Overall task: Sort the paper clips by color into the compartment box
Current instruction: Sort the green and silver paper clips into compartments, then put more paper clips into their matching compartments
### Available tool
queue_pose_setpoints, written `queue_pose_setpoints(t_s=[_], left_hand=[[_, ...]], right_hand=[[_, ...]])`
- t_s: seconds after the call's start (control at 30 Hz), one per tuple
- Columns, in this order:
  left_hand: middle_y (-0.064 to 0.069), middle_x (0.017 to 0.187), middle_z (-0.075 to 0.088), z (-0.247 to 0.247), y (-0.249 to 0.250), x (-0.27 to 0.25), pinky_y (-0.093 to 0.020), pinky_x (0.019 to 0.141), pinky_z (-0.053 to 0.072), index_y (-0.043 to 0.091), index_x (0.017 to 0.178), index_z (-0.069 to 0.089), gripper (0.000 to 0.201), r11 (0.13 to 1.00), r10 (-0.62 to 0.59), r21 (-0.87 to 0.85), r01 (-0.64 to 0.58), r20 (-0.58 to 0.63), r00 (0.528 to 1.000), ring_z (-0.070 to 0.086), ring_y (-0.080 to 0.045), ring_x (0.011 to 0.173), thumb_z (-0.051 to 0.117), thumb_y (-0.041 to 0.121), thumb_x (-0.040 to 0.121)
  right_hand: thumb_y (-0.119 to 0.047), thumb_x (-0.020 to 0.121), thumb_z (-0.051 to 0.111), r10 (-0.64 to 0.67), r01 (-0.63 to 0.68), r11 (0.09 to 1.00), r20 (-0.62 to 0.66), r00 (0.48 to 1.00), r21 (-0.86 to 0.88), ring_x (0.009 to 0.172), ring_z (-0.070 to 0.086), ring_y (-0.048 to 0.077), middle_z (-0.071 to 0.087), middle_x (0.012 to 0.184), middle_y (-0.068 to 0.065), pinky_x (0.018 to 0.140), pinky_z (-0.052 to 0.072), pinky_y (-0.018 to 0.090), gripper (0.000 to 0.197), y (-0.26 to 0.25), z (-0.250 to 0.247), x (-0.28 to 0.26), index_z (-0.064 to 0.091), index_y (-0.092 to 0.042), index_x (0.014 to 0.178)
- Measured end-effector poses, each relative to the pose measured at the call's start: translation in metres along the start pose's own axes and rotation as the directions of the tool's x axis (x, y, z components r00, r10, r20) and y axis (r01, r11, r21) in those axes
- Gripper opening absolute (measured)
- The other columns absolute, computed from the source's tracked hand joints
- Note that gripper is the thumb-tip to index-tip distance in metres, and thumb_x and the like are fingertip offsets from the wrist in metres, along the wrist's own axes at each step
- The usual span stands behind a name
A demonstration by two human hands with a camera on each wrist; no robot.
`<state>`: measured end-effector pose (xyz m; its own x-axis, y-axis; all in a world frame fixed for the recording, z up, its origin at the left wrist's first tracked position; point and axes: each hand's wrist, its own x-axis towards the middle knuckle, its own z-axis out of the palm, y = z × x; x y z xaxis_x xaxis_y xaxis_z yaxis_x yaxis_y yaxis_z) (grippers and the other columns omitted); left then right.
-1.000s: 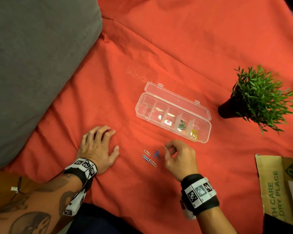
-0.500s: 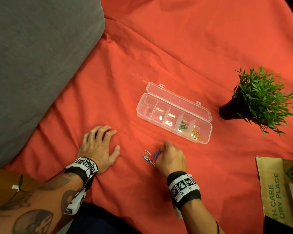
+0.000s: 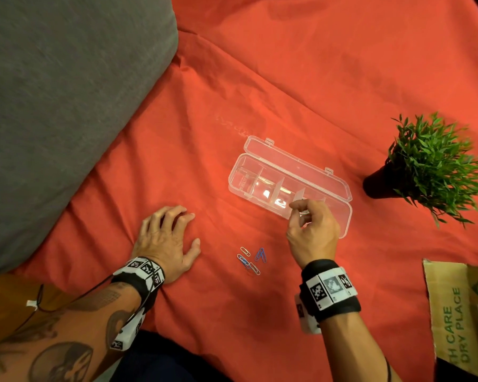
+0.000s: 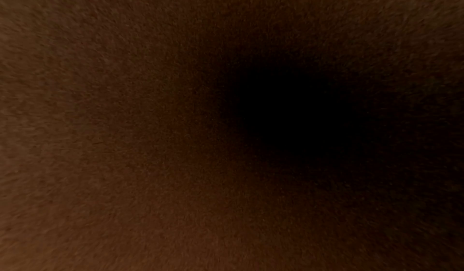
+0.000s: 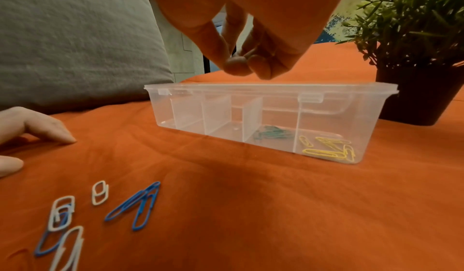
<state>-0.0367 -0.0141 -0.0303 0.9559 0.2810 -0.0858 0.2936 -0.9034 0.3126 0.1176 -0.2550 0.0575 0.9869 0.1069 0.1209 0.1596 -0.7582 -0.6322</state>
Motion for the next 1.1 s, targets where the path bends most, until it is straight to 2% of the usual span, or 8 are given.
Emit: queue_pose_setpoints(t_s=[0.17,0.47,0.57,0.67,0.73,0.8,0.9,1.1], left_hand=[[0.002,0.141,0.05,0.0,0.0,0.0,-0.051,0.106,0.036,0.024,0.132,0.054,0.062,1.0,0.001,0.01,-0.001,0.0,1.0,0.042,-0.029,0.133,0.051,0.058,0.08],[0.001,0.141,0.05,0.0,0.002,0.0,-0.052,0.105,0.037,0.024,0.132,0.054,0.063,1.0,-0.006,0.004,0.006,-0.001,1.0,0.043,-0.031,0.133,0.051,0.058,0.08],[0.001,0.142,0.05,0.0,0.002,0.0,-0.053,0.106,0.037,0.025,0.133,0.054,0.063,1.0,-0.012,-0.002,0.012,0.0,1.0,0.043,-0.031,0.133,0.05,0.059,0.08],[0.0,0.142,0.05,-0.001,0.002,0.0,-0.053,0.106,0.037,0.024,0.133,0.055,0.064,1.0,-0.017,-0.005,0.017,0.002,1.0,0.043,-0.032,0.133,0.05,0.059,0.079],[0.0,0.142,0.05,-0.001,0.002,0.0,-0.054,0.106,0.037,0.024,0.133,0.055,0.064,1.0,-0.021,-0.008,0.021,0.004,1.0,0.043,-0.032,0.133,0.05,0.059,0.079],[0.0,0.143,0.05,0.0,0.002,-0.001,-0.054,0.106,0.037,0.024,0.133,0.055,0.064,1.0,-0.021,-0.006,0.021,0.006,1.0,0.042,-0.032,0.134,0.05,0.058,0.079],[0.0,0.142,0.05,0.0,0.002,0.0,-0.053,0.105,0.037,0.024,0.132,0.055,0.064,1.0,-0.017,-0.004,0.017,0.0,1.0,0.042,-0.032,0.133,0.05,0.058,0.079],[-0.002,0.141,0.051,0.0,0.003,0.0,-0.053,0.104,0.039,0.023,0.132,0.057,0.064,1.0,-0.014,-0.001,0.014,-0.012,1.0,0.044,-0.033,0.132,0.05,0.058,0.079]], right_hand=[[-0.009,0.083,0.065,-0.018,0.02,0.999,0.055,0.998,-0.036,0.061,0.057,0.004,0.065,0.088,-0.005,0.072,0.036,0.001,0.018,0.003,0.001,0.001,0.072,-0.019,0.097],[-0.008,0.078,0.067,0.177,-0.177,0.984,-0.083,0.981,0.015,0.066,0.061,0.008,0.063,0.065,-0.008,0.059,0.039,0.008,0.014,0.024,-0.044,-0.027,0.069,-0.022,0.079],[-0.011,0.075,0.07,0.239,-0.222,0.968,0.152,0.959,-0.12,0.066,0.062,0.002,0.065,0.063,-0.01,0.058,0.037,0.004,0.013,0.053,-0.06,-0.045,0.069,-0.024,0.077],[-0.017,0.072,0.074,0.345,-0.212,0.923,0.447,0.825,-0.321,0.064,0.062,0.003,0.067,0.071,-0.015,0.057,0.036,0.011,0.024,0.079,-0.069,-0.068,0.06,-0.035,0.074],[-0.015,0.068,0.074,0.358,-0.192,0.918,0.52,0.776,-0.347,0.068,0.062,0.004,0.066,0.078,-0.015,0.059,0.038,0.008,0.03,0.091,-0.073,-0.082,0.058,-0.038,0.078],[-0.013,0.066,0.074,0.305,-0.137,0.934,0.536,0.787,-0.33,0.069,0.059,0.001,0.063,0.082,-0.016,0.064,0.044,0.007,0.033,0.099,-0.073,-0.095,0.059,-0.037,0.082],[-0.015,0.065,0.068,0.204,0.004,0.933,0.536,0.819,-0.36,0.068,0.058,0.015,0.054,0.081,-0.013,0.062,0.05,0.032,0.023,0.1,-0.066,-0.109,0.057,-0.03,0.08],[-0.008,0.071,0.057,0.143,0.054,0.911,0.437,0.888,-0.408,0.064,0.06,0.038,0.058,0.076,0.003,0.052,0.045,0.041,0.014,0.085,-0.044,-0.122,0.057,-0.02,0.078]])
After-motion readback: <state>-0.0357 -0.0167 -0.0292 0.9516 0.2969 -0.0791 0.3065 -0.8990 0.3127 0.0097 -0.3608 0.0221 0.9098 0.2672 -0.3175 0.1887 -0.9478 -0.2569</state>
